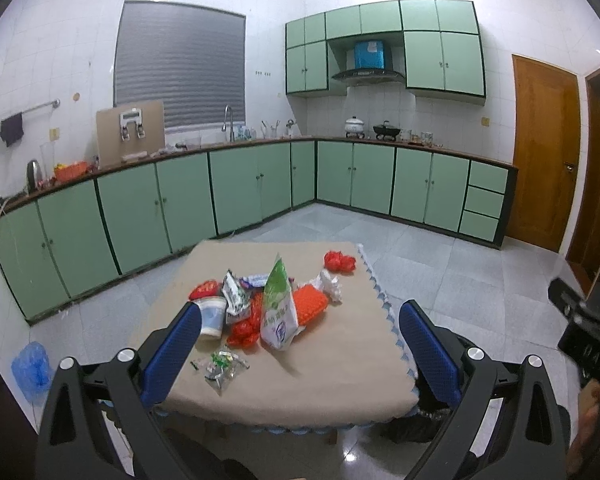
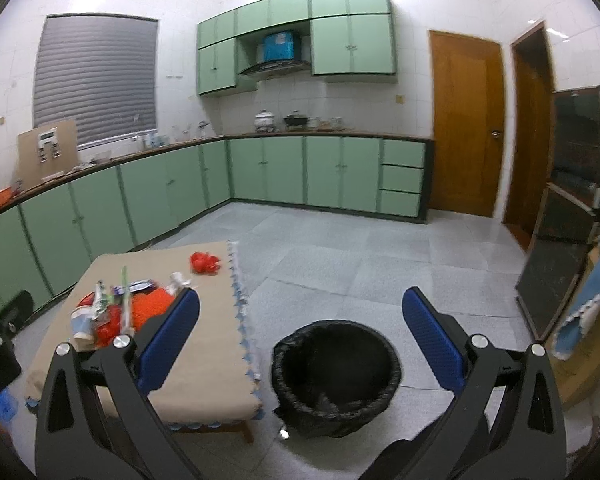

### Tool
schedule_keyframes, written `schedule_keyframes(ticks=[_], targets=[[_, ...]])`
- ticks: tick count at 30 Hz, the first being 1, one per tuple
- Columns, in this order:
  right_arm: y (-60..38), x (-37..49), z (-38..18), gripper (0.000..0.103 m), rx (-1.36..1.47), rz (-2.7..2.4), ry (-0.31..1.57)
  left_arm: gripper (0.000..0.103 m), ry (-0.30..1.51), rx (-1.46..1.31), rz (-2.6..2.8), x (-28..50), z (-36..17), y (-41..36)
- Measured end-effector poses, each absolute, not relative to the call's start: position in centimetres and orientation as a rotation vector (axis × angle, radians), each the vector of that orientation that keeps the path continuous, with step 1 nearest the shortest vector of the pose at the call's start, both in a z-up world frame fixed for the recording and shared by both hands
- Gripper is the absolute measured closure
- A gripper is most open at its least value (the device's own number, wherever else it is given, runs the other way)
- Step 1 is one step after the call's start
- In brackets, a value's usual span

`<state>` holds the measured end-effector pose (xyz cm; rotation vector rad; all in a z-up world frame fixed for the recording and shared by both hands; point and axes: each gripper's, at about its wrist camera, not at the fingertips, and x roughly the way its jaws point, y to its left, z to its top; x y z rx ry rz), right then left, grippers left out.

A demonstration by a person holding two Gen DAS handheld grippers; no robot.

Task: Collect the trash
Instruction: 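Reach the left tool to the clear snack wrapper and grasp it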

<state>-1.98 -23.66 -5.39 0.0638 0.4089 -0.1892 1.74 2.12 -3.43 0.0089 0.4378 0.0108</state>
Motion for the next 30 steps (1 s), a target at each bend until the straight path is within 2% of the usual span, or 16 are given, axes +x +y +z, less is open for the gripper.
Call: schedule_keyframes(ticks=[10, 30], targets=[[-18.4, 6.0, -11.6, 0.005, 0.052, 0.080, 0.587, 0.006, 0.558, -0.020, 0.092, 4.2, -10.8, 9.3], [-8.6, 18.1, -19.9, 0.005, 0.018, 0.295, 0.729, 0.010, 0.734, -0.074, 0.165, 15.9, -22.0, 16.0]])
